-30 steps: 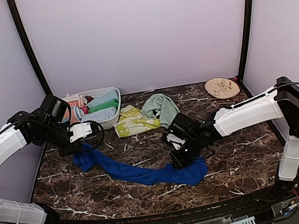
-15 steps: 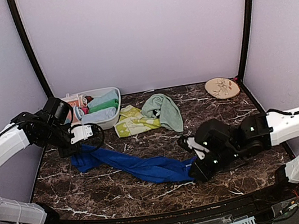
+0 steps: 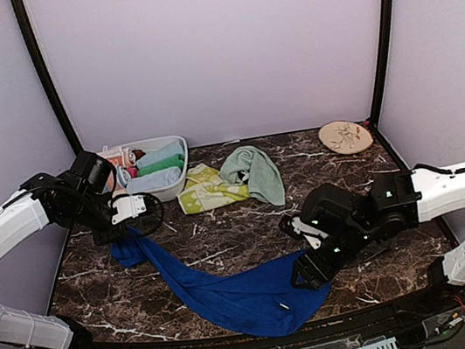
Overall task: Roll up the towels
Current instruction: Adjust the towel at the center of the board.
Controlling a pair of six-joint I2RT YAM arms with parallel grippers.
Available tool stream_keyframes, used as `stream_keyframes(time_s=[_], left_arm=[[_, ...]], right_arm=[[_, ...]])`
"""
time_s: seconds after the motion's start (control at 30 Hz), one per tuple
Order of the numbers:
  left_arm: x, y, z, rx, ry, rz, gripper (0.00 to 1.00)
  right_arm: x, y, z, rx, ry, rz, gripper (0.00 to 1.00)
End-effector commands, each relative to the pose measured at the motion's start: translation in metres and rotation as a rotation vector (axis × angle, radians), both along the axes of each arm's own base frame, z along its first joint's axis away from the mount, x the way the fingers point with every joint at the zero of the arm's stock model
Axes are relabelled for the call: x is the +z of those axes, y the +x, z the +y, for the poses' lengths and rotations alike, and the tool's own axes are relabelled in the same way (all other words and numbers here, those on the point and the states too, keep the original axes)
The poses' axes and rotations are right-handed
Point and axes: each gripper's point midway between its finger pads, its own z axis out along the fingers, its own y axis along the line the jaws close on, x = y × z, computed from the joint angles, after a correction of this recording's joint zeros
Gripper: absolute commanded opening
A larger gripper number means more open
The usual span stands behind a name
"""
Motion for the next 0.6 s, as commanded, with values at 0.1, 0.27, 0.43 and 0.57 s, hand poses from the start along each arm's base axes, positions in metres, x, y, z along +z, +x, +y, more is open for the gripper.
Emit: stream_keyframes(time_s=[0.1,0.27,0.43,0.57], left_arm=[[-0.007,-0.005,0.006,-0.006,0.022,-0.002,0.0],[-0.012,-0.005,0.01,0.007,0.041,0.007,0.0],[-0.017,-0.008,0.015,0.008,0.061,0.007,0.0],[-0.018,-0.01,0.016,0.006,0.06,0.006,0.0]], right_arm=[[0.003,0.004,0.022,0.151,0.019,-0.055,0.71],[-0.016,-0.004,0.047,0.281,-0.006,-0.036,0.68],[-0.05,-0.014,0.063,0.332,-0.1,-0.002,0.63],[-0.078,-0.017,0.059,0.322,-0.195,0.011,0.53]])
